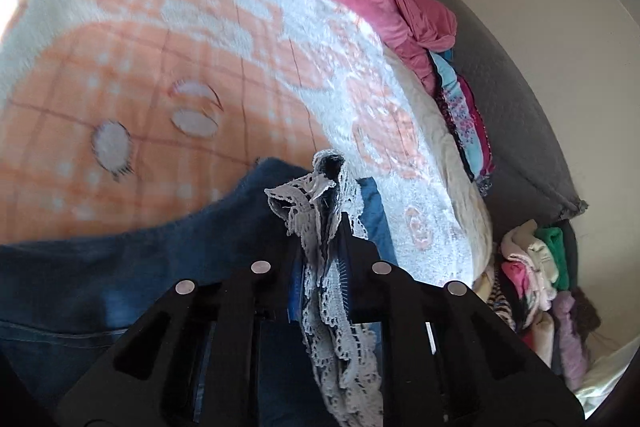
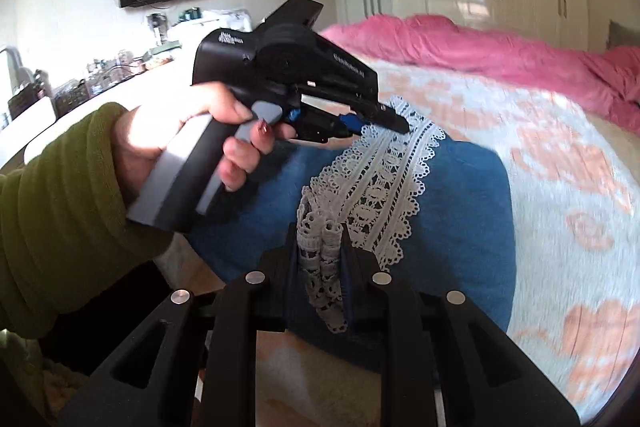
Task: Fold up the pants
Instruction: 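Lift the lace hem with both tools and fold it over onto the denim, then release the lace hem and open both tools above the pants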
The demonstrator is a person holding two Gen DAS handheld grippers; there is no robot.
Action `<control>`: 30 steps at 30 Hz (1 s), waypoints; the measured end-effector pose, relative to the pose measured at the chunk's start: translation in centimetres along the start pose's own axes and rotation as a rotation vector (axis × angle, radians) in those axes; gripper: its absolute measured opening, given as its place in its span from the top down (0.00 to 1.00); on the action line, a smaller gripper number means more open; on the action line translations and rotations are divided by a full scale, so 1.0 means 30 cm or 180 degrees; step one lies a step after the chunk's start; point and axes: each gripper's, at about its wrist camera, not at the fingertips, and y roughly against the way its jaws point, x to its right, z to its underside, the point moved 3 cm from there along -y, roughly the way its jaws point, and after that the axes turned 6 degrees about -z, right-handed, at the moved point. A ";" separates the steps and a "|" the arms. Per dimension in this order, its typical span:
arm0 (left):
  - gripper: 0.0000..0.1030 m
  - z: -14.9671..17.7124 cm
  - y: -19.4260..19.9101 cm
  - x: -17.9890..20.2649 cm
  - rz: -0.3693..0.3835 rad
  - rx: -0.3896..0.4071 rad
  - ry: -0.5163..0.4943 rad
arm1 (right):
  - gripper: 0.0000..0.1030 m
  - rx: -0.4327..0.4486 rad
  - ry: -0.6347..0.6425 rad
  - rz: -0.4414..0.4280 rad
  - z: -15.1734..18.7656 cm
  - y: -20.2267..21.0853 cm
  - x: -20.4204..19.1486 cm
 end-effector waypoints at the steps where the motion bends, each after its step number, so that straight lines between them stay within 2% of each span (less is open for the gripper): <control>1: 0.92 0.000 0.014 -0.016 -0.0039 0.0019 0.0005 | 0.83 -0.0029 0.0028 -0.0013 -0.007 -0.018 -0.014; 4: 0.91 0.008 0.019 -0.079 -0.0164 0.0000 0.0081 | 0.83 -0.0188 0.0096 -0.0109 0.003 -0.089 -0.050; 8: 0.86 0.034 -0.011 -0.137 -0.0179 -0.0050 0.0135 | 0.81 -0.0460 0.0182 -0.0124 0.059 -0.180 -0.083; 13: 0.83 0.036 -0.018 -0.127 -0.0246 0.0005 0.0001 | 0.73 -0.0417 0.0135 -0.0237 0.053 -0.172 -0.086; 14: 0.79 0.038 -0.010 -0.124 -0.0237 0.0019 -0.0005 | 0.69 -0.0415 0.0134 -0.0261 0.050 -0.159 -0.083; 16: 0.64 0.040 0.022 -0.109 -0.0247 0.0082 -0.0036 | 0.64 -0.0353 0.0062 -0.0362 0.044 -0.112 -0.082; 17: 0.52 0.046 0.044 -0.097 -0.0274 0.0126 -0.0092 | 0.61 -0.0292 0.0001 -0.0402 0.044 -0.080 -0.074; 18: 0.49 0.054 0.073 -0.081 -0.0347 0.0186 -0.0172 | 0.59 -0.0219 -0.0075 -0.0393 0.038 -0.039 -0.053; 21: 0.44 0.100 0.145 -0.034 -0.0561 0.0330 -0.0428 | 0.59 -0.0092 -0.0217 -0.0132 0.023 0.029 0.016; 24: 0.44 0.170 0.192 0.008 -0.0717 0.0425 -0.0622 | 0.57 -0.0174 -0.0419 0.0248 0.020 0.043 0.110; 27: 0.44 0.249 0.197 0.034 -0.0765 0.0378 -0.0731 | 0.57 -0.0329 -0.0470 0.0326 0.045 0.030 0.146; 30: 0.43 0.336 0.171 0.051 -0.1062 0.0254 -0.0989 | 0.57 -0.0695 -0.0417 0.0551 0.100 -0.004 0.162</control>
